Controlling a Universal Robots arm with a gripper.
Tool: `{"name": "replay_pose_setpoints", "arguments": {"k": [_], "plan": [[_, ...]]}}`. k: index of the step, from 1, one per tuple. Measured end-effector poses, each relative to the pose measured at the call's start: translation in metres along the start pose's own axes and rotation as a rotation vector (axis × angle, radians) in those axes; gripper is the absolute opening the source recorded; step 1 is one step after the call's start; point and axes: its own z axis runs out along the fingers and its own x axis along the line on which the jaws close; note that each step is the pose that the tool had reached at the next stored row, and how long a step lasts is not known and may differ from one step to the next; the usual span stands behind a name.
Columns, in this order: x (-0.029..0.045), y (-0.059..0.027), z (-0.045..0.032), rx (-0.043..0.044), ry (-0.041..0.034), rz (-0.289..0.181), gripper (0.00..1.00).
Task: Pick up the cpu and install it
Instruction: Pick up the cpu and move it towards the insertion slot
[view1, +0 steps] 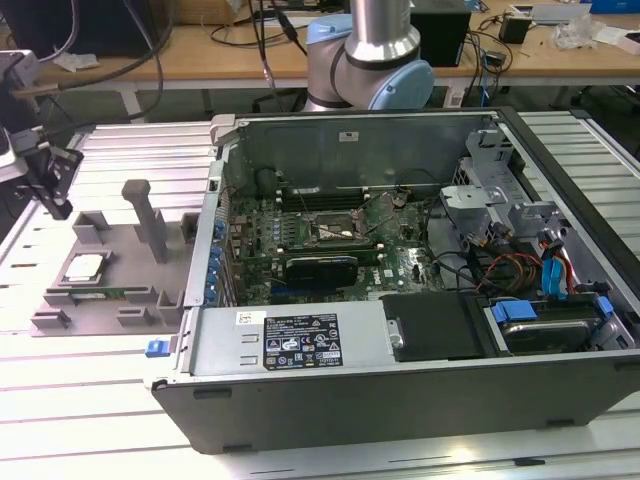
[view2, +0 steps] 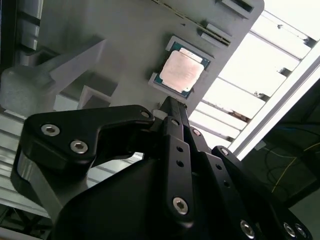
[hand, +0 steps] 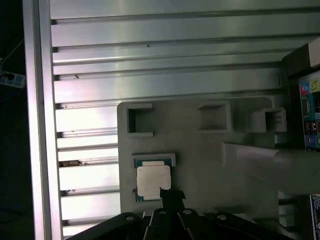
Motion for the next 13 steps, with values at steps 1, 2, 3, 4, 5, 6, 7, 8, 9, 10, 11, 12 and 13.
{"name": "replay_pose_setpoints", "arguments": {"k": [1,2,3,4,5,6,7,8,9,10,11,12,13], "plan": [[0.0003,-0.0004,0.0044,0.0001,0.0001,0.0,0.11],[0.0003,-0.0013,0.0085,0.0001,0.0001,0.0,0.11],[0.0004,-0.0025,0.0136,0.0001,0.0001,0.0,0.11],[0.0005,-0.0034,0.0161,0.0001,0.0001,0.0,0.11],[0.0005,-0.004,0.0178,0.0001,0.0001,0.0,0.11],[0.0005,-0.0052,0.0205,0.0001,0.0,0.0,0.11],[0.0006,-0.0069,0.0243,0.0,0.0,0.0,0.11],[0.0006,-0.0083,0.0276,0.0,0.0,0.0,0.11],[0.0008,-0.0094,0.0314,0.0001,0.0,0.0,0.11],[0.0009,-0.0104,0.036,0.0001,-0.0001,0.0,0.11],[0.001,-0.0114,0.0393,0.0001,-0.0003,0.0,0.11],[0.001,-0.0125,0.042,0.0,-0.0005,0.0,0.11],[0.0011,-0.0129,0.0435,0.0001,-0.0006,0.0,0.11]]}}
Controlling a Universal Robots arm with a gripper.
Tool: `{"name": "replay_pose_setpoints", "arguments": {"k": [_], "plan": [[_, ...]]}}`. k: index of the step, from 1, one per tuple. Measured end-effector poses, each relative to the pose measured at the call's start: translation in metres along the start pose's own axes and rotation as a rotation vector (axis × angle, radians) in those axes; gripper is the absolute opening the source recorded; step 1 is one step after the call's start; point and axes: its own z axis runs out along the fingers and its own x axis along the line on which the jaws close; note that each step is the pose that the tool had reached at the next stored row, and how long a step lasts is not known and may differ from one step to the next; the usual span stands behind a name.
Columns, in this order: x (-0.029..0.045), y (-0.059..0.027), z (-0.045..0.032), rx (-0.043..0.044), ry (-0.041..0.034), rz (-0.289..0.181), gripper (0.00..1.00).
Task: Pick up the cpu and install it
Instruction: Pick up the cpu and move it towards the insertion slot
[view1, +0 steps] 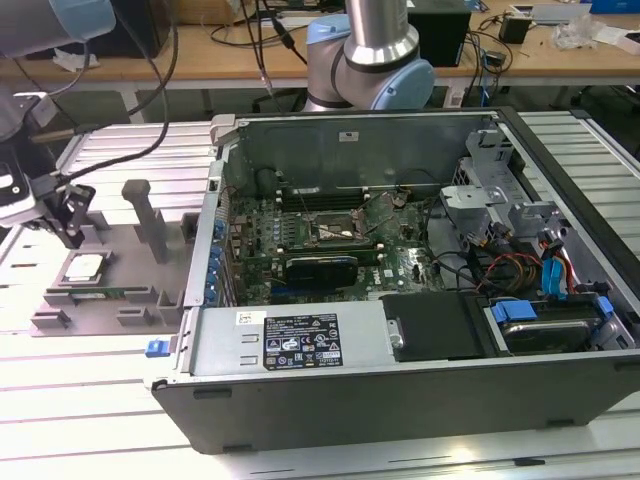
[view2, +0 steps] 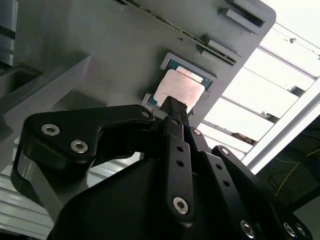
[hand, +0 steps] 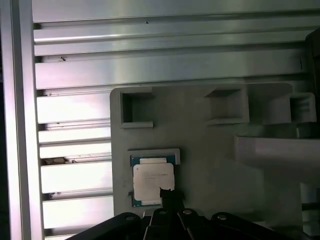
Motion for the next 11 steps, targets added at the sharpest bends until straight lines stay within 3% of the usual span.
{"name": "replay_pose_setpoints", "arguments": {"k": [4,8,11], "plan": [[0.0005,-0.003,0.0091,-0.0001,-0.0003,0.0,0.11],[0.0035,-0.0073,0.0242,-0.0001,-0.0007,0.0,0.11],[0.0065,-0.0077,0.0301,-0.0002,-0.0031,0.0,0.11]]}}
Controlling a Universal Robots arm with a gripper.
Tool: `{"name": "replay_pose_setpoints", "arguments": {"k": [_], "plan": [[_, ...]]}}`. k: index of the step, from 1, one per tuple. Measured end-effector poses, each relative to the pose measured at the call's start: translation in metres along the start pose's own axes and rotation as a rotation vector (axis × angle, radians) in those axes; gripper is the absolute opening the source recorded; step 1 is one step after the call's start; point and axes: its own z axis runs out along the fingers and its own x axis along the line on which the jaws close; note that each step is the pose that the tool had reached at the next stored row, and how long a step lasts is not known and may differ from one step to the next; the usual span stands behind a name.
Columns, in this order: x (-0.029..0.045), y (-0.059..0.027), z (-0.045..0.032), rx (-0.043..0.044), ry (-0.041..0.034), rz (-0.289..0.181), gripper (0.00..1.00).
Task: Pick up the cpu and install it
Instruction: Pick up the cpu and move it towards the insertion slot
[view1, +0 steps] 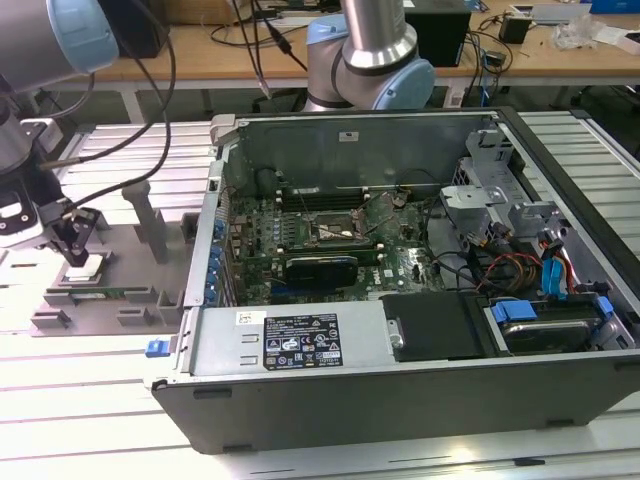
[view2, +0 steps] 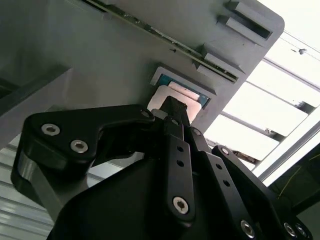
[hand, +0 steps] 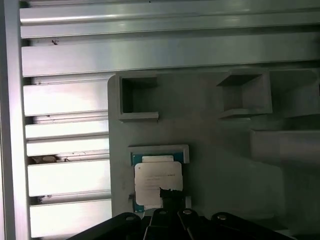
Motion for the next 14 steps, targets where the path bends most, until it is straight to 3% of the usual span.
{"name": "replay_pose_setpoints", "arguments": {"k": [5,11,13,14], "plan": [[0.0073,0.0004,0.0067,-0.0011,-0.0114,0.0,0.11],[0.0074,0.0006,0.0068,-0.0008,-0.0114,-0.001,0.11],[0.0075,0.0007,0.0068,-0.0009,-0.0113,-0.001,0.24],[0.0075,0.0007,0.0068,-0.0009,-0.0114,-0.001,0.24]]}}
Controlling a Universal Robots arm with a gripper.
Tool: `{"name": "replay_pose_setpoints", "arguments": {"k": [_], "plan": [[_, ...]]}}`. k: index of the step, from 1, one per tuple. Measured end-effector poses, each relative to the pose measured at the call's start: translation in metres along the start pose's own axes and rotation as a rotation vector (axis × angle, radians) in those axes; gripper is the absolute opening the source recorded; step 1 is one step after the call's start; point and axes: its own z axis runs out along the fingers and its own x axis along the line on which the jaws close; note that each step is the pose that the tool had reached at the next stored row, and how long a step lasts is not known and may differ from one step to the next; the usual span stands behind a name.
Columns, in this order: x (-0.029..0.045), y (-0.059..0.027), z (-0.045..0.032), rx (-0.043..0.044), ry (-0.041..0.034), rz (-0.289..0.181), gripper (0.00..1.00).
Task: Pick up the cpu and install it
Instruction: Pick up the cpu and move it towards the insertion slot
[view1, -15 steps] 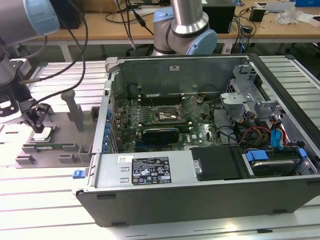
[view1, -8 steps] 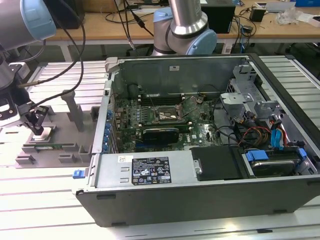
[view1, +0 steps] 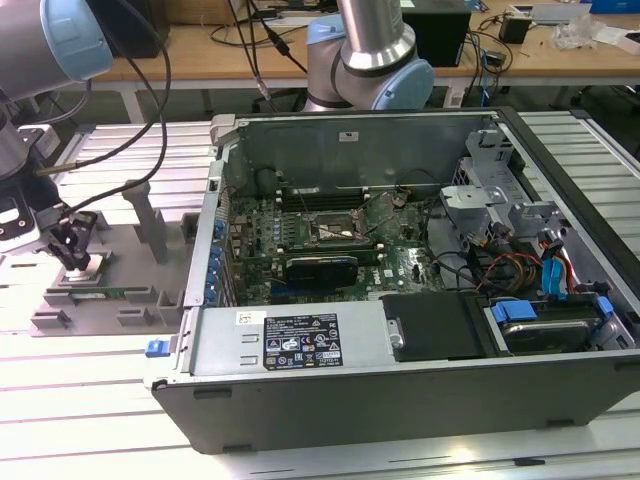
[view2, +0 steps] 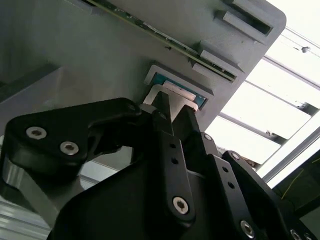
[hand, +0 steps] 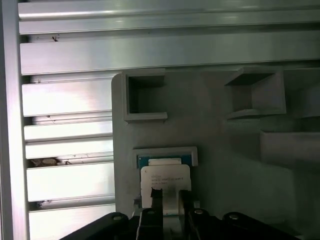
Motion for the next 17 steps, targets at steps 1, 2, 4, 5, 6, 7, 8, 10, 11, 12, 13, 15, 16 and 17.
{"name": "replay_pose_setpoints", "arguments": {"k": [1,2,4,5,6,7,8,10,11,12,13,15,16,17], "plan": [[0.0,0.0,0.0,0.0,0.0,0.0,0.36],[0.0,0.0,0.0,0.0,0.0,0.0,0.42],[0.0,0.0001,0.0,0.0,0.0,0.0,0.42],[0.0,0.0001,0.0,-0.0001,0.0,0.0,0.48],[0.0,0.0001,0.0,0.0,0.0,0.0,0.54],[0.0,0.0001,0.0,0.0,0.0,0.0,0.6],[0.0,0.0001,0.0,-0.0001,0.0,0.0,0.6],[0.0001,0.0002,0.001,-0.0001,-0.0023,0.0,0.66],[0.0007,0.0001,0.0026,-0.0006,-0.0081,0.0,0.66],[0.0008,0.0001,0.0036,-0.0009,-0.0113,0.0,0.66],[0.0009,0.0,0.005,-0.0012,-0.0135,-0.001,0.66],[0.0012,0.0001,0.0076,-0.0012,-0.0139,-0.001,0.66],[0.0014,0.0001,0.0098,-0.0011,-0.0139,-0.001,0.66],[0.0016,0.0003,0.0126,-0.0011,-0.014,-0.001,0.66]]}}
